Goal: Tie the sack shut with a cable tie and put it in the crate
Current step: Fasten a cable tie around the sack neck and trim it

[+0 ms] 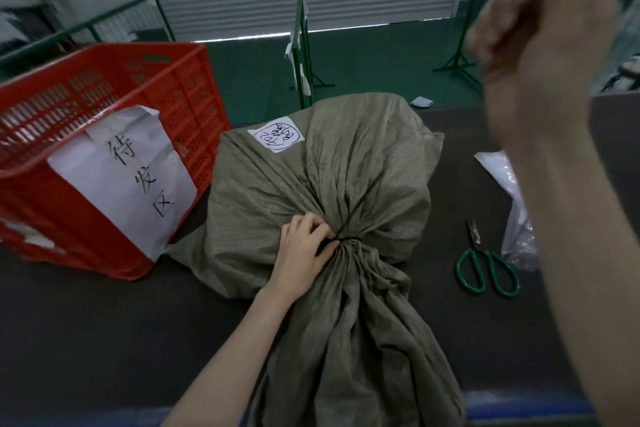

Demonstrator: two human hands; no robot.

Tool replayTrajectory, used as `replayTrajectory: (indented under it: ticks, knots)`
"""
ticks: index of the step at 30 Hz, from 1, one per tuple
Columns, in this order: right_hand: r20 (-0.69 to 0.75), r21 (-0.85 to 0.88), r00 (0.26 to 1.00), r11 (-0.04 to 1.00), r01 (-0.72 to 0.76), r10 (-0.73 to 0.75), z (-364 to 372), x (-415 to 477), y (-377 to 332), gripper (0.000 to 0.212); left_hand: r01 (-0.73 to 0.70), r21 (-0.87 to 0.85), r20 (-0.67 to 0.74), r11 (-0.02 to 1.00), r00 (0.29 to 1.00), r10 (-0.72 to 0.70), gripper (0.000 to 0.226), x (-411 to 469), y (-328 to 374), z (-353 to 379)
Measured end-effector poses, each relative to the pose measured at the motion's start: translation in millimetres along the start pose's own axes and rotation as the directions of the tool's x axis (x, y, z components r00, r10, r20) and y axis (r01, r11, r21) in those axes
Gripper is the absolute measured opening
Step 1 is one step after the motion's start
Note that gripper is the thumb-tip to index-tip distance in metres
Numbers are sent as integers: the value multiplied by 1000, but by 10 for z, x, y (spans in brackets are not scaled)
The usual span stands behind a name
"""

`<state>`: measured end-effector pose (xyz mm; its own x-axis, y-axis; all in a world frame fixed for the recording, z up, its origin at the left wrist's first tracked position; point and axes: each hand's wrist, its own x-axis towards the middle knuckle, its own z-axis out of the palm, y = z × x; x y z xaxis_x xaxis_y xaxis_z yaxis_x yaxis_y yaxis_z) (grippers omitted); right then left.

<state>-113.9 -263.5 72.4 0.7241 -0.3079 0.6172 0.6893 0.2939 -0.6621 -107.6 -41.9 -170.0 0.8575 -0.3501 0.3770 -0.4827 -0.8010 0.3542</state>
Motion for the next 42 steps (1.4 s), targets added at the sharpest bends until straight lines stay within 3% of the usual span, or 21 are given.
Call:
replayTrajectory:
  ticks: [2, 6, 9, 15, 21, 26, 33, 37, 40, 42]
  knots:
    - [44, -59, 998, 997, 49, -46, 45, 109, -94, 34, 3, -9, 1, 1000, 1000, -3, 26, 39, 33, -7]
    - [105, -316, 973, 934, -164, 206, 53, -262, 314, 33, -14, -8, 24, 1000, 1000, 15, 32, 135, 116, -63]
    - [110, -331, 947, 909, -252, 303, -32, -446, 513, 33, 40, -53, -12, 998, 999, -41, 34, 151, 167, -91]
    - [73, -314, 944, 906, -285, 322, -176, -527, 587, 25, 124, -372, -140, 920, 972, -188, 14, 200, 334, -122]
    - [-45, -394, 917, 837, -380, 396, -505, -686, 787, 16, 278, -369, -18, 887, 952, -306, 10, 112, 364, -18]
    - [-135, -401, 879, 786, -471, 458, -814, -865, 982, 19, 377, -550, -49, 745, 876, -480, 15, -65, 548, -9]
    - [-259, -490, 835, 680, -546, 485, -1267, -1147, 1165, 17, 218, -471, -127, 855, 942, -310, 15, -276, 773, 14]
    - [-386, -572, 800, 561, -598, 459, -1582, -1336, 1222, 20, 289, -547, -108, 786, 907, -408, 14, -309, 780, 78]
    - [-479, -681, 769, 374, -629, 422, -1853, -1506, 1261, 13, 342, -590, -86, 731, 874, -477, 25, -297, 767, 109]
    - [-530, -741, 752, 218, -636, 391, -2025, -1621, 1280, 20, 356, -594, -76, 721, 868, -491, 28, -286, 766, 129]
